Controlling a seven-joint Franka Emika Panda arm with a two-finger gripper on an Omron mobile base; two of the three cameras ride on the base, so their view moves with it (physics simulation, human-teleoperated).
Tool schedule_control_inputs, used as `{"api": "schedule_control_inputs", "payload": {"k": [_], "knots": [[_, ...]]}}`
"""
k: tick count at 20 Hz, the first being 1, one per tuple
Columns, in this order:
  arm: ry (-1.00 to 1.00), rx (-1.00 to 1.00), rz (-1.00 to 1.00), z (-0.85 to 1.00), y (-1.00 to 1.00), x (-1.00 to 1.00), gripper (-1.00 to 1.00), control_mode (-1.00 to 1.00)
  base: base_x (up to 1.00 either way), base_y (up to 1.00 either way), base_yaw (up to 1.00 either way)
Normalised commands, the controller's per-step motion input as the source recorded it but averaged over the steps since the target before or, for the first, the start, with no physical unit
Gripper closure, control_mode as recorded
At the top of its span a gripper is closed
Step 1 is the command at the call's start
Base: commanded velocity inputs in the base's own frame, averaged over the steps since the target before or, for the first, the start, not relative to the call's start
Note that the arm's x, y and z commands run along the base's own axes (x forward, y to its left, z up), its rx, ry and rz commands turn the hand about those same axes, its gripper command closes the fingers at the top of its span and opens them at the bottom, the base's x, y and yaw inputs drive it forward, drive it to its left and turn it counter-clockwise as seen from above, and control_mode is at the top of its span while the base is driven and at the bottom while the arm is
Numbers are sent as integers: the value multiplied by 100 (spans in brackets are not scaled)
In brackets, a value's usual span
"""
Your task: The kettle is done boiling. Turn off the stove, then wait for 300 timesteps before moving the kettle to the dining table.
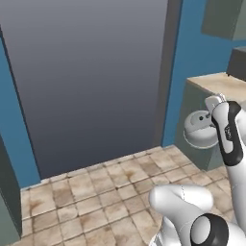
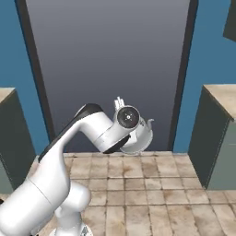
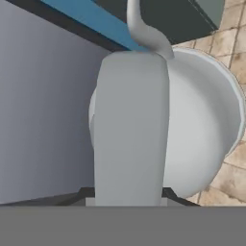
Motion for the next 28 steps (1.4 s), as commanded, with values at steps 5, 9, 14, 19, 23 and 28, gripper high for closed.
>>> {"api": "schedule_control_inputs", "payload": {"k": [5, 9, 14, 19, 23, 28], "knots": [[0, 0, 0, 0, 0, 0, 100, 100, -13, 0, -40], [0, 0, 0, 0, 0, 0, 100, 100, 0, 0, -41], [0, 0, 0, 0, 0, 0, 100, 100, 0, 0, -44], [0, 0, 0, 0, 0, 0, 100, 100, 3, -14, -38], [0, 0, 0, 0, 0, 0, 100, 100, 16, -34, -29], [0, 0, 0, 0, 0, 0, 100, 100, 8, -44, -29]]}}
